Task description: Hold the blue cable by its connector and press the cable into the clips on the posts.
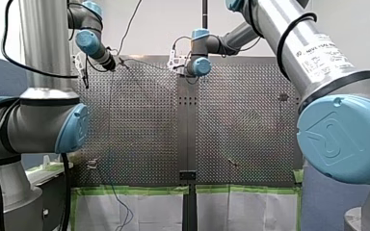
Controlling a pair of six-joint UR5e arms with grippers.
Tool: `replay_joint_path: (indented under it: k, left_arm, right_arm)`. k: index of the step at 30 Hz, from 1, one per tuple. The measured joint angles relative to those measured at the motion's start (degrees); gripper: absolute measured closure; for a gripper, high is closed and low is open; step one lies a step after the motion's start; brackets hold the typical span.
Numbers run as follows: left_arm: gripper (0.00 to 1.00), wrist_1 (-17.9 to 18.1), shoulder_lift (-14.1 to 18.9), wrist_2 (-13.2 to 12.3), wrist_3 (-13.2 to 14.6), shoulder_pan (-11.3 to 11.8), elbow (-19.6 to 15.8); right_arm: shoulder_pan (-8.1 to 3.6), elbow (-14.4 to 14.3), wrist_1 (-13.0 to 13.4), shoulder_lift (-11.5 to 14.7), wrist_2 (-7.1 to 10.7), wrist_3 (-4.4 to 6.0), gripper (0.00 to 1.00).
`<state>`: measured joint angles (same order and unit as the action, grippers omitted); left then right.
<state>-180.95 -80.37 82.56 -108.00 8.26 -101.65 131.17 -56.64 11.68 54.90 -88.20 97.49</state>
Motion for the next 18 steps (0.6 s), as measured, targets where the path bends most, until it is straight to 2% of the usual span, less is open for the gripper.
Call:
replay_joint_path:
  k: [5,11,18]
  left_arm:
    - [0.0,-0.2,2.4,-1.1,2.7,-0.3,0.0]
    - [0.0,-1.6,2.5,-1.8,5.8,-0.9,0.0]
    - [0.0,-1.9,2.7,-1.8,8.9,-1.5,0.0]
  right_arm:
    - [-0.22,0.0,-0.8,0.0,-0.82,-0.01,1.0]
    - [-0.25,0.0,-1.3,-0.1,-1.67,-0.01,1.0]
    - [-0.15,-0.1,-1.4,-0.1,-1.8,-0.06,1.0]
